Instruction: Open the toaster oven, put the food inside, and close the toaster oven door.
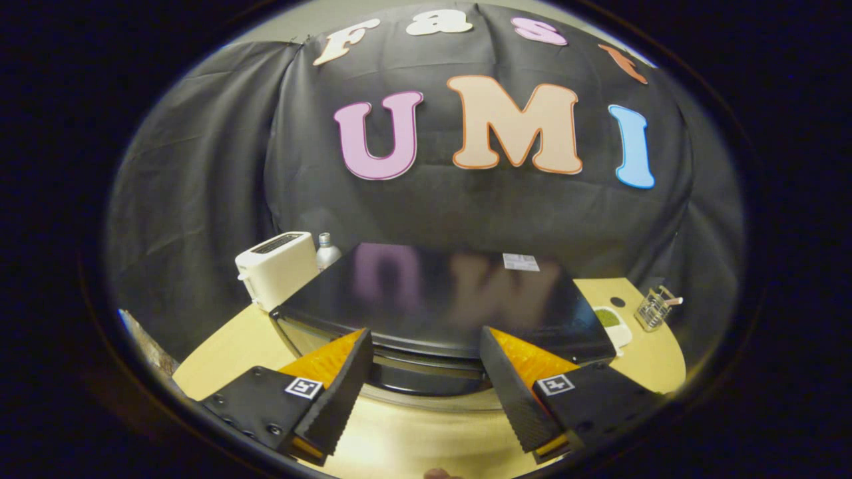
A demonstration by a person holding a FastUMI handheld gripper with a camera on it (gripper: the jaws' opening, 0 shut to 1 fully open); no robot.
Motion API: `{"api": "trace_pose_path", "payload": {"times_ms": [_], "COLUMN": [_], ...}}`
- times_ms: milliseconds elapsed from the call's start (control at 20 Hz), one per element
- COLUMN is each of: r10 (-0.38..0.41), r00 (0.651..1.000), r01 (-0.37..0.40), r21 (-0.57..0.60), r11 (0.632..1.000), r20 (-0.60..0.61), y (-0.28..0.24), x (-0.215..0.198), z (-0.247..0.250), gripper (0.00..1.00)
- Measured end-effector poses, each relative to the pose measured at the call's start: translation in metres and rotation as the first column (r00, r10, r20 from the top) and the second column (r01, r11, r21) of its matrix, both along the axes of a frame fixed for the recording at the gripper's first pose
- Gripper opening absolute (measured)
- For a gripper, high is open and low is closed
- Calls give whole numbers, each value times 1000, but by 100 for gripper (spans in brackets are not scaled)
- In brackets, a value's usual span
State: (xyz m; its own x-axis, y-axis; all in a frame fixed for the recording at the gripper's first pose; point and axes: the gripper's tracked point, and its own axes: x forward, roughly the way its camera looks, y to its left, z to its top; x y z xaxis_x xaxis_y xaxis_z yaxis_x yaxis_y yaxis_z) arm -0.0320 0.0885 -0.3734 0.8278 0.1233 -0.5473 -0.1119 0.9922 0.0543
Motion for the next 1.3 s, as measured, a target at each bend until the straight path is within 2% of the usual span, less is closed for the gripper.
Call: {"api": "trace_pose_path", "payload": {"times_ms": [150,450,750,1300], "r10": [-22,27,54,93], "r00": [999,995,973,931], "r01": [25,-24,-46,-88], "r21": [54,30,43,28], "r11": [998,999,998,996], "r20": [-44,-100,-226,-352], "y": [0,3,4,14], "x": [-21,-76,-139,-183], "z": [-4,-13,-51,-110], "gripper": [100,100,100,100]}}
